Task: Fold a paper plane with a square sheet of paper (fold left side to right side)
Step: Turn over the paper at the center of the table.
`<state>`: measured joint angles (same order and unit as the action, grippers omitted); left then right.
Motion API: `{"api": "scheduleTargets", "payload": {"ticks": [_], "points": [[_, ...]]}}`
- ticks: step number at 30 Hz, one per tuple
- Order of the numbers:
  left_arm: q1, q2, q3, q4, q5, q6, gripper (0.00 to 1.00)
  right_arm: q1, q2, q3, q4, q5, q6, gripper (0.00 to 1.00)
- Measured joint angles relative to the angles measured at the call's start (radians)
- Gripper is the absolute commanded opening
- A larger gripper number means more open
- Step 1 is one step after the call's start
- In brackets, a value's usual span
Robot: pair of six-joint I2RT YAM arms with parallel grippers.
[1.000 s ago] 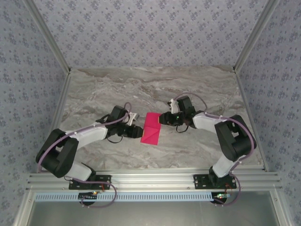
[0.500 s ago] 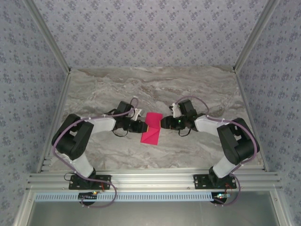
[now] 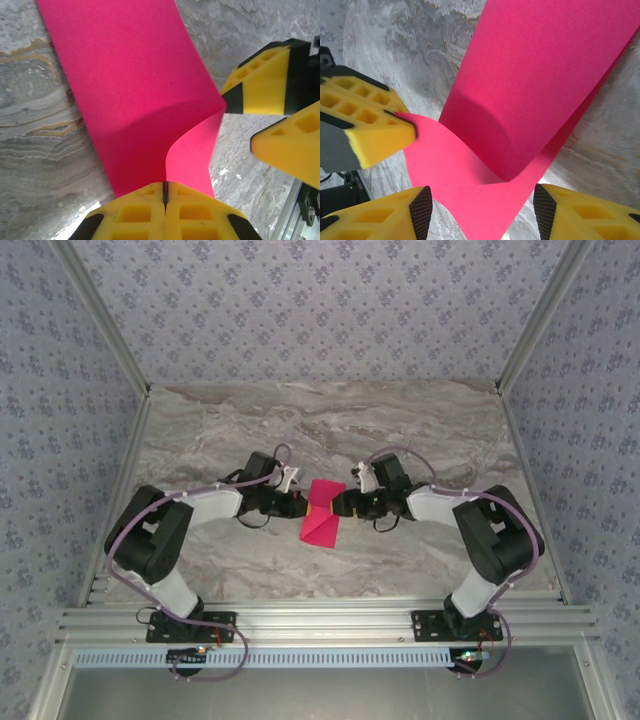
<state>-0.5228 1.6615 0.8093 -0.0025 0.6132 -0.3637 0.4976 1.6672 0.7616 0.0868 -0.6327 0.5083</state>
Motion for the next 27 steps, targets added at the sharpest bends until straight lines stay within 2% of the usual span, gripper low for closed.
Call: {"api": "scheduleTargets", "payload": {"ticks": [10, 12, 14, 16, 18, 21, 23, 27], "points": [[0.013, -0.029, -0.008, -0.001, -0.004, 0.000, 0.01, 0.022, 0.058, 0.031, 0.056, -0.034, 0.051, 0.62], [0.013, -0.029, -0.009, -0.001, -0.004, 0.000, 0.02, 0.029, 0.074, 0.038, 0.076, -0.041, 0.065, 0.60], [0.013, -0.029, -0.010, 0.000, -0.004, 0.000, 0.05, 0.038, 0.090, 0.046, 0.097, -0.051, 0.081, 0.53], [0.013, -0.030, -0.014, 0.000, -0.005, 0.000, 0.12, 0.046, 0.105, 0.054, 0.117, -0.065, 0.107, 0.38], [0.013, -0.032, -0.017, 0.000, -0.005, 0.000, 0.21, 0.050, 0.111, 0.059, 0.129, -0.075, 0.119, 0.27], [0.019, -0.053, -0.030, 0.002, -0.008, -0.014, 0.37, 0.051, 0.111, 0.061, 0.135, -0.090, 0.130, 0.16], [0.034, -0.088, -0.048, 0.009, -0.008, -0.037, 0.46, 0.045, 0.104, 0.061, 0.133, -0.098, 0.132, 0.11], [0.084, -0.232, -0.106, 0.046, -0.008, -0.107, 0.60, 0.006, 0.039, 0.058, 0.126, -0.137, 0.132, 0.08]]}}
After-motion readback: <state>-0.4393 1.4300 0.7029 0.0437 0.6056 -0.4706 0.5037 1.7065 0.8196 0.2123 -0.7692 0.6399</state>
